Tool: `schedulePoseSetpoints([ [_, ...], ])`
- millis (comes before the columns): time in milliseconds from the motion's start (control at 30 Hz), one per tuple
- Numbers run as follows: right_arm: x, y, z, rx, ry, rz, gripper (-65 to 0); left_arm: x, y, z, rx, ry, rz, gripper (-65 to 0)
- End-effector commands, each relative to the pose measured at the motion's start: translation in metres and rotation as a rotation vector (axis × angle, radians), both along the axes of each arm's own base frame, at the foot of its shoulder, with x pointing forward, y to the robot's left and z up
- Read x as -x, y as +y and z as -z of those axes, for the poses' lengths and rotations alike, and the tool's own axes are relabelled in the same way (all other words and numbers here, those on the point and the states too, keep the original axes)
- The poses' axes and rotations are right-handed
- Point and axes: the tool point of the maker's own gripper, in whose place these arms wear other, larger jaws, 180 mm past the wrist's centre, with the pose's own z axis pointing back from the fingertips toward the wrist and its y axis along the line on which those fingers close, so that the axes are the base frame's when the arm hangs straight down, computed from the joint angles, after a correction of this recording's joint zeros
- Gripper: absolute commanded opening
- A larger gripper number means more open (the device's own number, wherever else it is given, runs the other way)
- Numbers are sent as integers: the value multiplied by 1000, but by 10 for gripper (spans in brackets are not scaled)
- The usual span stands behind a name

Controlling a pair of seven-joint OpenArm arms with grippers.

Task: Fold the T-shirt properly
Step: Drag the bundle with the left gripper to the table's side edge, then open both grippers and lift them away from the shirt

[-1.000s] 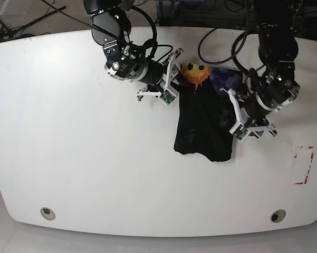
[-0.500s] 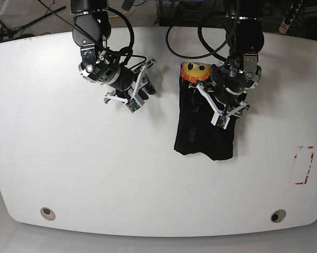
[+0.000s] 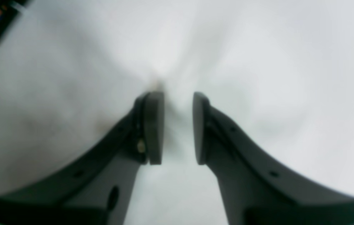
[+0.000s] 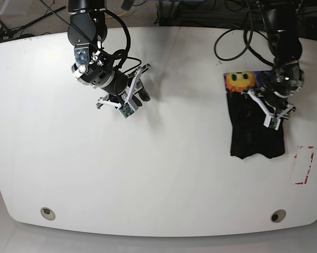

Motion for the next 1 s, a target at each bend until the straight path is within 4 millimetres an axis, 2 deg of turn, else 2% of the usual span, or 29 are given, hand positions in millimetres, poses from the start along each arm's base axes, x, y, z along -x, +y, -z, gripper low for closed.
schedulePoseSetpoints([
  [0, -8, 3, -20, -15, -59, -8, -498, 29, 69, 16, -110, 155, -32, -199],
  [100, -10, 3, -27, -12, -80, -10, -498, 33, 104, 10, -132, 176, -56, -199],
  [200, -10, 4, -37, -11, -108, -14, -498, 43, 151, 2, -162, 211, -95, -199],
  [400, -4, 7, -48, -11, -139, -23, -498, 45, 212, -19, -193, 210, -132, -199],
  [500, 0, 7, -46, -9, -131, -22, -498, 42, 233, -34, -219, 200, -157, -199],
  [633, 2, 6, -43, -7, -123, -21, -498, 35, 246, -55, -266, 174, -154, -199],
  [733, 4, 5, -42, -7, -117, -18, -498, 15, 240, -84, -326, 99, -109, -199],
  [800, 4, 4, -42, -9, -118, -8, -498, 9, 232, -97, -360, 68, -76, -199],
  [900, 2, -2, -41, 17, -124, -9, -498, 12, 218, -99, -395, 80, -37, -199],
  [967, 0, -9, -38, 63, -132, -7, -498, 1, 187, -100, -378, 22, 5, -219],
])
